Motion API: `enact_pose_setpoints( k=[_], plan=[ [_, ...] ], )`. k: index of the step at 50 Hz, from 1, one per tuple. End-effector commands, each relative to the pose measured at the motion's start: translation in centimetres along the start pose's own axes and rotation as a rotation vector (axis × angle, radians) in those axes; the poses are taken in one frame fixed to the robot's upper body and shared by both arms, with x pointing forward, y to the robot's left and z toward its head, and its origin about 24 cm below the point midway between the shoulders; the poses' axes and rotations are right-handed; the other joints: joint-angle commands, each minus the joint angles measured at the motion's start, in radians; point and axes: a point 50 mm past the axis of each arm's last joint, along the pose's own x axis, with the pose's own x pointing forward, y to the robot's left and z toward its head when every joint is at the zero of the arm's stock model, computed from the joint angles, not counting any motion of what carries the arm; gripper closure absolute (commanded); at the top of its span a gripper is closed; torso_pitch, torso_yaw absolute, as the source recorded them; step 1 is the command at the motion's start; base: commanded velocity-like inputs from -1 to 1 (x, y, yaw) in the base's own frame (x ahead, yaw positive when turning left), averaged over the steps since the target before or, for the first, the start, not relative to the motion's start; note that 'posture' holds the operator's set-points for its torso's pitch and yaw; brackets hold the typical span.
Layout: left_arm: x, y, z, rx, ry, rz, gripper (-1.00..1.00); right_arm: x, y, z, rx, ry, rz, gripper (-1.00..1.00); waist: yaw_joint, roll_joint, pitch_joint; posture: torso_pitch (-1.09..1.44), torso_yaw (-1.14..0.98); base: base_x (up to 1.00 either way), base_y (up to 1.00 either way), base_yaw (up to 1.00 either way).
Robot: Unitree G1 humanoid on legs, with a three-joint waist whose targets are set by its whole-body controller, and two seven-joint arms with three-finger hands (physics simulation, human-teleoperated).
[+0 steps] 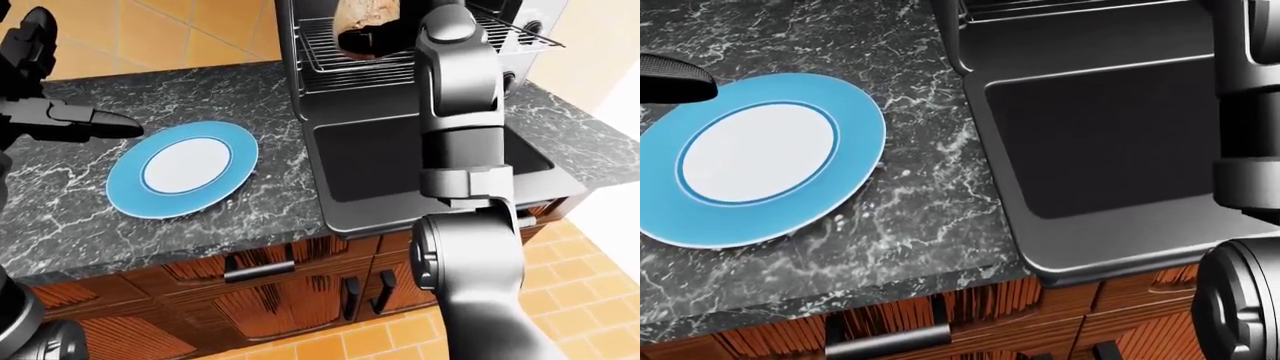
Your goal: Pick the bread from the top rack and place it on the plate on the counter.
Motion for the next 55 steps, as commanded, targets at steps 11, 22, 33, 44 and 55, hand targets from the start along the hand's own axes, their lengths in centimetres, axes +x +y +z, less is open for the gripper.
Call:
enact_pose_setpoints(
  k=[11,22,33,44,55],
  plan=[
    [-0.2,0.5,1.4,0.007,-0.072,0.028,-1.0,-0.9,-0.8,4.0,0.006,-0.131,-0.022,1.0,-0.001,0.003,-0.027,0.0,0.0,0.0,0.0,0.0],
    [0.0,0.4,1.5,-0.005,-0.071,0.029,-1.0,-1.3,-1.0,4.8,-0.002,-0.149,-0.029,1.0,-0.001,0.002,-0.024,0.0,0.0,0.0,0.0,0.0],
    [-0.1,0.6,0.9,-0.02,-0.039,0.04,-1.0,-3.9,-0.4,6.7,-0.011,-0.21,0.007,1.0,0.001,0.004,-0.021,0.0,0.01,0.0,0.0,0.0],
    [0.0,0.6,0.8,-0.023,-0.029,0.045,-1.0,-5.5,0.3,7.6,-0.013,-0.244,0.051,1.0,0.021,0.004,-0.021,0.0,0.06,0.0,0.0,0.0],
    [-0.1,0.9,0.7,-0.024,-0.021,0.062,-1.0,-6.5,1.3,8.7,-0.015,-0.268,0.105,1.0,0.05,0.005,-0.021,0.0,0.12,0.0,0.0,0.0]
  ],
)
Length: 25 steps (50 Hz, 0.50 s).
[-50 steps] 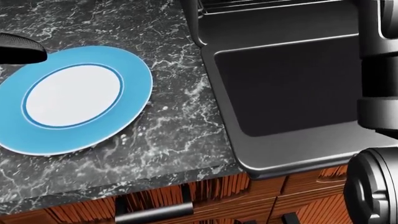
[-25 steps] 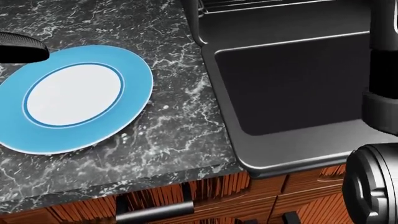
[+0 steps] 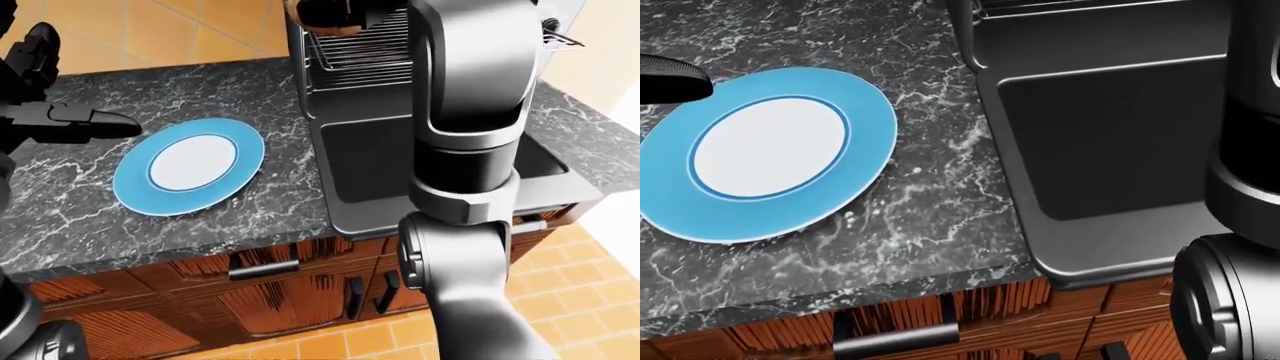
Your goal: Pick the bread from the top rack and place it on the plate on the counter.
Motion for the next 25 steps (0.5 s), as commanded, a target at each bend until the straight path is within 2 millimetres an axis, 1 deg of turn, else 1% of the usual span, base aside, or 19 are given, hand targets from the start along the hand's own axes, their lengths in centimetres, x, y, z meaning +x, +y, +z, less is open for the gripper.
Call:
enact_pose_setpoints(
  k=[1,14,17,22,23,25],
  plan=[
    [-0.2,0.6,1.5,0.004,-0.08,0.032,-1.0,-0.5,-0.4,2.2,0.002,-0.091,-0.016,1.0,0.003,0.004,-0.029,0.0,0.12,0.0,0.0,0.0],
    [-0.3,1.0,1.8,0.005,-0.083,0.042,-1.0,0.5,1.5,4.2,-0.008,-0.126,0.052,1.0,0.052,0.006,-0.03,0.0,0.19,0.0,0.0,0.0],
    [-0.4,1.1,1.7,0.003,-0.083,0.043,-1.0,0.8,2.0,4.4,-0.015,-0.131,0.068,1.0,0.067,0.007,-0.03,0.0,0.2,0.0,0.0,0.0],
    [-0.4,1.1,1.7,0.003,-0.083,0.043,-1.0,0.8,2.0,4.4,-0.015,-0.131,0.068,1.0,0.095,0.006,-0.033,0.0,0.23,0.0,0.0,0.0],
    [-0.5,1.2,1.6,0.004,-0.081,0.048,-1.0,1.3,2.6,4.6,-0.012,-0.138,0.087,1.0,0.102,0.006,-0.033,0.0,0.23,0.0,0.0,0.0],
    [-0.5,1.2,1.6,0.005,-0.08,0.047,-1.0,1.7,2.8,5.0,-0.006,-0.143,0.092,1.0,0.112,0.008,-0.035,0.0,0.24,0.0,0.0,0.0]
  ],
)
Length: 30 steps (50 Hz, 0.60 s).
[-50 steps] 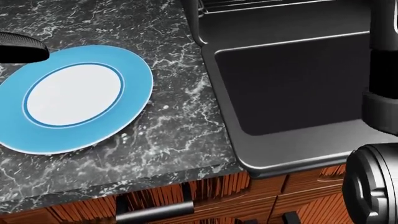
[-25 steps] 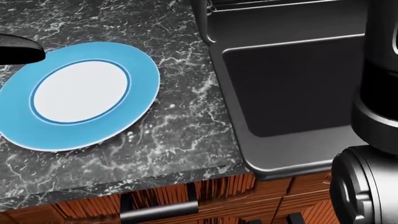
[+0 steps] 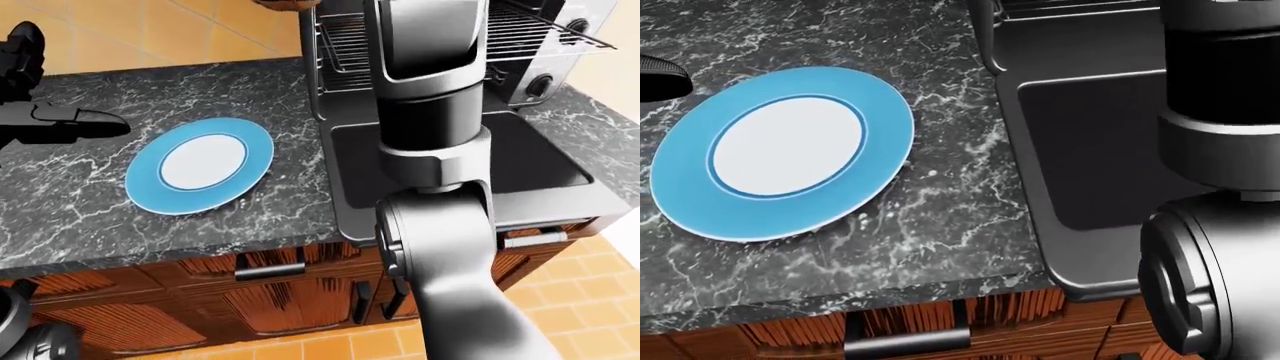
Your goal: Pick the bread from the top rack and place it on the plate on the counter.
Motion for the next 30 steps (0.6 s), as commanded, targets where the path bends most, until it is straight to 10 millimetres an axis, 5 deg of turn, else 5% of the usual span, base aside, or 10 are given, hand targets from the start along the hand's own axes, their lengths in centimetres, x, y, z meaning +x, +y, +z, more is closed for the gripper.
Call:
enact_pose_setpoints(
  k=[1,30],
  plan=[
    [-0.2,0.4,1.4,0.007,-0.081,0.02,-1.0,-0.3,-0.4,2.5,0.0,-0.113,-0.02,1.0,0.006,0.005,-0.031,0.0,0.25,0.0,0.0,0.0],
    [-0.5,0.7,1.2,0.002,-0.074,0.028,-1.0,1.8,2.8,1.4,0.009,-0.097,0.069,1.0,0.223,0.033,-0.054,0.0,0.39,0.0,0.0,0.0]
  ],
)
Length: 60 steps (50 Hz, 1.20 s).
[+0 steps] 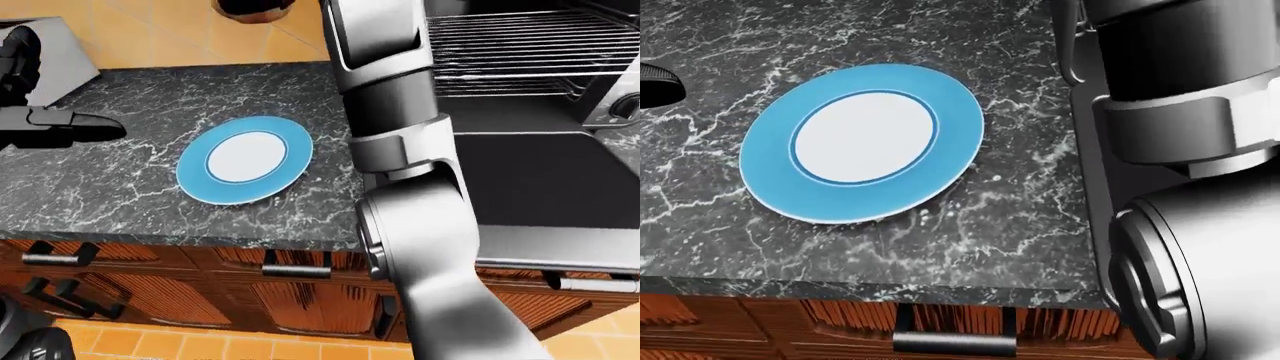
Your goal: Pick the bread from the top rack and place it on the plate on the counter.
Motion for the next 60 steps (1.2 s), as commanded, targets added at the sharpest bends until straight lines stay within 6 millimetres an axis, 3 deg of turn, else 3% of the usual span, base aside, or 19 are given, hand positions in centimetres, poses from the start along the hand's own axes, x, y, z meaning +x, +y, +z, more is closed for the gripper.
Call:
enact_pose_setpoints(
  k=[1,12,26,60],
  plan=[
    [-0.2,0.4,1.4,0.01,-0.077,0.019,-1.0,-0.4,-0.4,2.0,-0.005,-0.093,-0.02,1.0,0.005,0.005,-0.029,0.0,0.4,0.0,0.0,0.0],
    [-0.4,0.5,1.3,0.019,-0.088,0.02,-1.0,1.2,0.3,-1.5,-0.001,-0.012,-0.024,1.0,0.067,0.01,-0.041,0.0,0.45,0.0,0.0,0.0],
    [-0.4,0.2,1.2,0.031,-0.094,0.014,-1.0,1.8,1.2,-4.4,-0.014,0.047,-0.003,1.0,0.134,0.009,-0.05,0.0,0.49,0.0,0.0,0.0],
    [-0.3,0.2,0.8,0.036,-0.086,0.017,-1.0,1.9,3.5,-9.8,-0.047,0.155,0.043,1.0,0.18,0.004,-0.066,0.0,0.49,0.0,0.0,0.0]
  ],
)
